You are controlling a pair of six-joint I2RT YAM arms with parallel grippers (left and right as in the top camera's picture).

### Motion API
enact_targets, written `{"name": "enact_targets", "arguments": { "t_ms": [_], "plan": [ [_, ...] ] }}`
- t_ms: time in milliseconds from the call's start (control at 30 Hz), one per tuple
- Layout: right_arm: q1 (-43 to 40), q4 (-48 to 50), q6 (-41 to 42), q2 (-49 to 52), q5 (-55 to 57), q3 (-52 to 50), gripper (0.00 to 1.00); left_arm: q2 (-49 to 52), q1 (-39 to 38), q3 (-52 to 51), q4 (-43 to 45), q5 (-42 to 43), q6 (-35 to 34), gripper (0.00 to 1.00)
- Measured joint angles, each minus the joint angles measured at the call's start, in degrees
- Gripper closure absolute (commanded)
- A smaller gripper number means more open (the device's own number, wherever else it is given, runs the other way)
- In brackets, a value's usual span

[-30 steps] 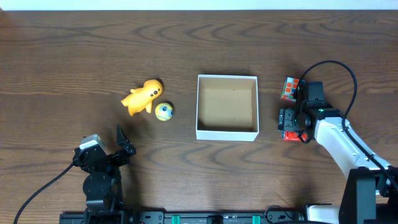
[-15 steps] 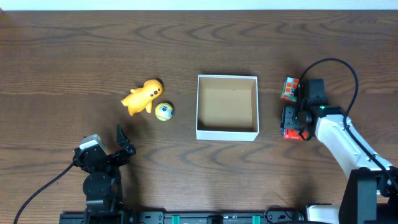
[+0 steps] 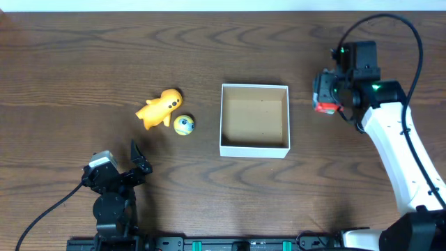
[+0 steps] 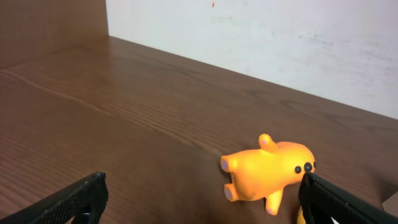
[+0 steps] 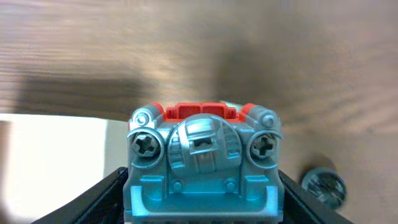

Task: Pack container
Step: 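Lift the toy car with the right gripper and carry it over the box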

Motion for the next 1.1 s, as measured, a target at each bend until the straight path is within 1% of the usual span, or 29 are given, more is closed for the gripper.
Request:
{"name": "enact_targets", "arguments": {
  "t_ms": [300, 400, 600, 767, 900, 1100],
  "plan": [
    [9.7, 3.7, 1.7, 0.0, -1.2, 0.8, 0.50, 0.0, 0.0, 0.0, 0.0, 0.0, 0.0, 0.02],
    [12.9, 4.2, 4.0, 0.0, -1.1, 0.8, 0.50, 0.0, 0.0, 0.0, 0.0, 0.0, 0.0, 0.02],
    [17.2, 4.3, 8.1, 0.0, -1.2, 0.8, 0.55, 0.0, 0.0, 0.0, 0.0, 0.0, 0.0, 0.02],
    [21.0, 4.0, 13.0, 0.0, -0.7, 0.8, 0.54, 0.0, 0.0, 0.0, 0.0, 0.0, 0.0, 0.02],
    [23.6, 2.1, 16.5, 0.0, 0.3, 0.8, 0.54, 0.0, 0.0, 0.0, 0.0, 0.0, 0.0, 0.02],
    [25.4, -5.6, 20.7, 0.0, 4.8, 0.8, 0.54, 0.0, 0.0, 0.0, 0.0, 0.0, 0.0, 0.02]
  ]
}}
